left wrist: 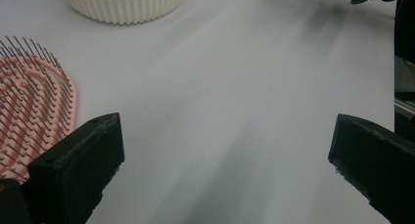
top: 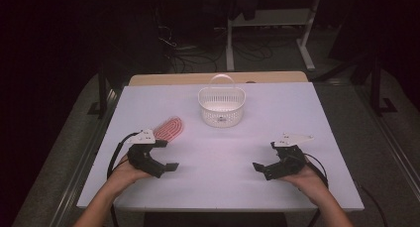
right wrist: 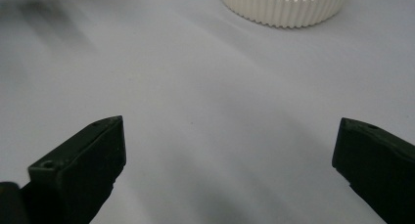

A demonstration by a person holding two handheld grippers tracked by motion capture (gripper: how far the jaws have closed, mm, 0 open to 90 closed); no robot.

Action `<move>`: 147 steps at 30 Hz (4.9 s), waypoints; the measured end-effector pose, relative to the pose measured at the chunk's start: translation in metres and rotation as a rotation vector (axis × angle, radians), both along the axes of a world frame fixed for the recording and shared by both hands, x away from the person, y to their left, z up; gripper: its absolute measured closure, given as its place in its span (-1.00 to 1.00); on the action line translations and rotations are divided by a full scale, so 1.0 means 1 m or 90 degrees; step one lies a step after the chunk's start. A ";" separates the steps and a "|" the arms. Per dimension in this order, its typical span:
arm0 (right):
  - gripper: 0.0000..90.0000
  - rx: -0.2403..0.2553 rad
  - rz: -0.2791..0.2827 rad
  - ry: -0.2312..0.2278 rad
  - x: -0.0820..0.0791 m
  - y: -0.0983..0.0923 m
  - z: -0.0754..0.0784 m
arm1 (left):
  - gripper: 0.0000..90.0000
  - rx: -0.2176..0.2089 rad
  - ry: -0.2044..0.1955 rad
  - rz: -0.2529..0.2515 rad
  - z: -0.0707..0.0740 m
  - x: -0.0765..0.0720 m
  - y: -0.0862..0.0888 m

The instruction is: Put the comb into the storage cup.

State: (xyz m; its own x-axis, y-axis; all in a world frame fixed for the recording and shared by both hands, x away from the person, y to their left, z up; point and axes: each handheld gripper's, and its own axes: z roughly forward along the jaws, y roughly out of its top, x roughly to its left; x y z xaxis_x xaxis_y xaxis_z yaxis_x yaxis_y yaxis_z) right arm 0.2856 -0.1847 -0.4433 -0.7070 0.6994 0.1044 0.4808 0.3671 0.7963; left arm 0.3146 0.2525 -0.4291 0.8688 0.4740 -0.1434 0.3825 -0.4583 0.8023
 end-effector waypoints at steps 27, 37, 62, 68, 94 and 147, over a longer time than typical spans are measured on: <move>-1.00 0.004 0.001 0.000 0.001 0.000 0.000 | -1.00 0.009 -0.003 0.018 0.019 0.016 -0.002; -1.00 0.005 0.000 -0.002 0.001 0.000 0.000 | -0.99 0.002 -0.015 0.024 0.030 0.024 -0.001; -1.00 0.006 0.000 -0.003 0.001 0.000 0.001 | -0.99 0.004 -0.043 0.028 0.052 0.049 -0.005; -1.00 0.007 -0.001 -0.003 0.001 0.000 0.001 | -0.99 0.005 -0.051 0.033 0.054 0.057 -0.005; -1.00 0.006 0.003 -0.004 0.001 0.000 0.001 | -0.99 0.053 -0.065 0.075 0.050 0.071 0.028; -1.00 0.007 -0.002 -0.003 0.001 -0.001 0.001 | -0.99 0.121 -0.040 0.156 0.055 0.072 0.074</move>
State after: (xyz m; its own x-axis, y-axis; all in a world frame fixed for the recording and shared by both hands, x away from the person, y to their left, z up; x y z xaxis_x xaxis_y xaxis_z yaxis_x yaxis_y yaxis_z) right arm 0.2861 -0.1852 -0.4421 -0.7051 0.7008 0.1083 0.4778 0.3566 0.8028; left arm 0.3871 0.3269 -0.3740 0.7293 0.6840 0.0180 0.4530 -0.5023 0.7365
